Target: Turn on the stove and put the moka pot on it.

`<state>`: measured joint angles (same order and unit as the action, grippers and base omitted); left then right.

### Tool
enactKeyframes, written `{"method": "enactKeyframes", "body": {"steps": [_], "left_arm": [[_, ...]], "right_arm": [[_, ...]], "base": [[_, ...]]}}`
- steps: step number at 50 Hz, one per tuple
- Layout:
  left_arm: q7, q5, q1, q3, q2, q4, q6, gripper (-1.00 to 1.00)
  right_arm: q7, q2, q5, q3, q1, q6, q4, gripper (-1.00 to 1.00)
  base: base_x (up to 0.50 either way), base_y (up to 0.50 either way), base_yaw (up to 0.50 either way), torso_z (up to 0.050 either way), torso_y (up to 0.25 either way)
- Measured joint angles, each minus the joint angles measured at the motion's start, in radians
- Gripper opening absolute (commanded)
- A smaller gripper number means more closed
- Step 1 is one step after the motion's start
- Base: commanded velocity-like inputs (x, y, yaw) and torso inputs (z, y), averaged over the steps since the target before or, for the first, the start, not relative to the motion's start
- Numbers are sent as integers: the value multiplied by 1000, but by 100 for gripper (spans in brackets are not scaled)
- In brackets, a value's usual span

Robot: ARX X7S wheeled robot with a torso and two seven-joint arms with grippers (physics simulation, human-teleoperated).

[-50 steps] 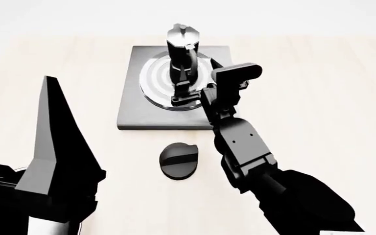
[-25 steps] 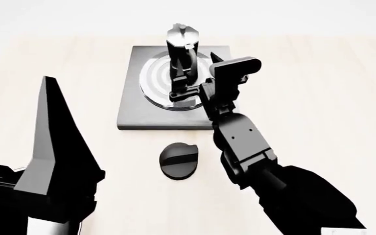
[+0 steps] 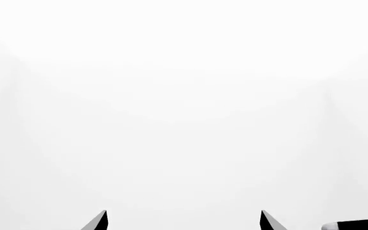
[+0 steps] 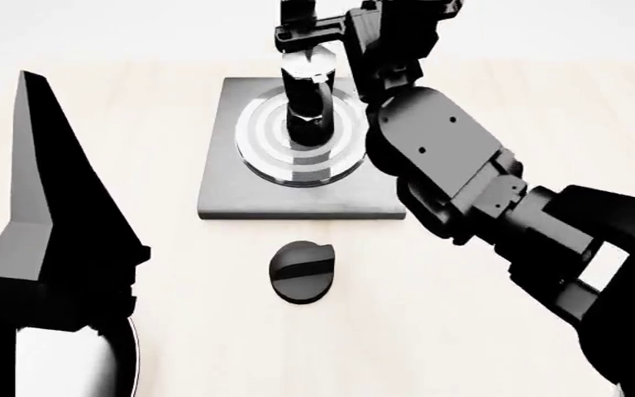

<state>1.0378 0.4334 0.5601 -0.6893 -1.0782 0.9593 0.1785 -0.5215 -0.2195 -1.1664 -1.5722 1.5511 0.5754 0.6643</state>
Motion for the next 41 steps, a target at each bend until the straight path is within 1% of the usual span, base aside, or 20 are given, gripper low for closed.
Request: {"method": "enactKeyframes", "body": {"steps": [11, 18, 22, 26, 32, 41], "left_arm": [[-5, 71, 149, 43, -4, 44, -115, 100], [-7, 131, 279, 56, -13, 64, -185, 100], [-5, 163, 367, 44, -24, 71, -213, 100], [5, 199, 467, 13, -40, 77, -228, 100], [29, 261, 646, -67, -68, 81, -236, 100], [63, 329, 887, -206, -100, 85, -223, 100]], "right_arm": [[-308, -168, 112, -7, 226, -126, -349, 100], [-455, -284, 147, 1, 370, -225, -568, 100], [-522, -351, 151, 9, 452, -288, -689, 100], [-575, -417, 145, 21, 535, -354, -805, 100], [-639, -517, 125, 56, 648, -463, -976, 100], [-704, -668, 82, 165, 735, -639, -1228, 100]], "base": [[0, 0, 0, 0, 0], [0, 0, 0, 0, 0], [0, 0, 0, 0, 0], [0, 0, 0, 0, 0], [0, 0, 0, 0, 0], [0, 0, 0, 0, 0]]}}
